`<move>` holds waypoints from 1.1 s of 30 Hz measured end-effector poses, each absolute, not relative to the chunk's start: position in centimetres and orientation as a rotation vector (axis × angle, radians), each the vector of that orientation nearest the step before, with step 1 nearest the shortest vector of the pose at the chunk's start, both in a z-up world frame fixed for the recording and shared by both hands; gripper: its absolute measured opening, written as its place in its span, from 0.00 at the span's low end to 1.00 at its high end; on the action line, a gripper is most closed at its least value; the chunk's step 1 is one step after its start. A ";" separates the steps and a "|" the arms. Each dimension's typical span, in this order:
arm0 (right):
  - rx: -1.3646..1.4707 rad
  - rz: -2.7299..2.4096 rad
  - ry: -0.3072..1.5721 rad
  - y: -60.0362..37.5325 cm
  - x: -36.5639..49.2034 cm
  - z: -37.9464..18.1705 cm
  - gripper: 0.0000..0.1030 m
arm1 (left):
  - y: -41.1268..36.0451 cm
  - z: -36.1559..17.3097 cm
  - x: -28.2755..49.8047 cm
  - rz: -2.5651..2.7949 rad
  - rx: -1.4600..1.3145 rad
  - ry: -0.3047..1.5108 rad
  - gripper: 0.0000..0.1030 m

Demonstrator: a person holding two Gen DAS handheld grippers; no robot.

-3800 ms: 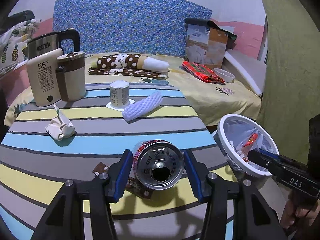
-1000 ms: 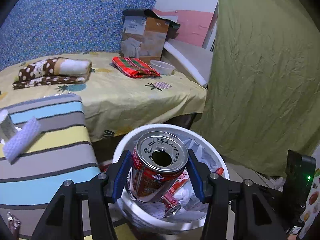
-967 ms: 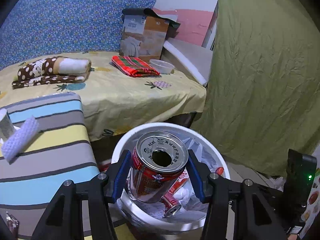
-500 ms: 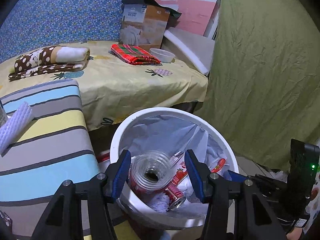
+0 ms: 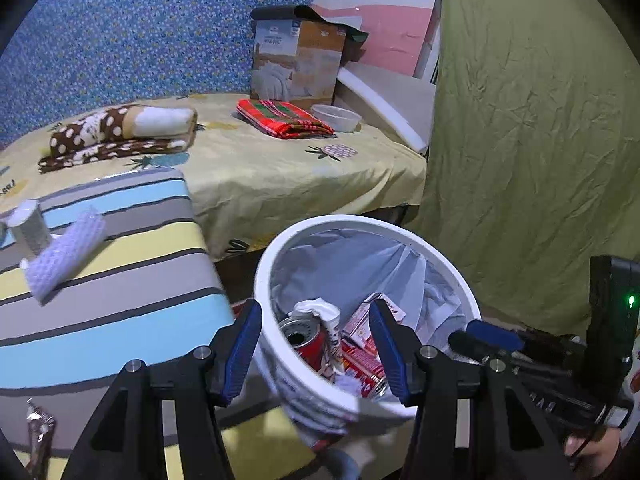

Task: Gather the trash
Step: 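Move both open tools back over the table toward the chocolate bar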

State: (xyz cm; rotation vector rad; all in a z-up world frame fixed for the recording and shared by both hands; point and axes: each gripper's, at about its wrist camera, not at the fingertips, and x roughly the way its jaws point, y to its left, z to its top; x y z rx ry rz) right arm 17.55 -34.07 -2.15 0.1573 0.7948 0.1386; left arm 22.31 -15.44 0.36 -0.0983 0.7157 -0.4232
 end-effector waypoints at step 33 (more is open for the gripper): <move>0.083 0.462 0.754 -23.2 13.2 0.0 0.38 | -1.9 1.3 10.5 -0.152 -0.149 0.667 0.54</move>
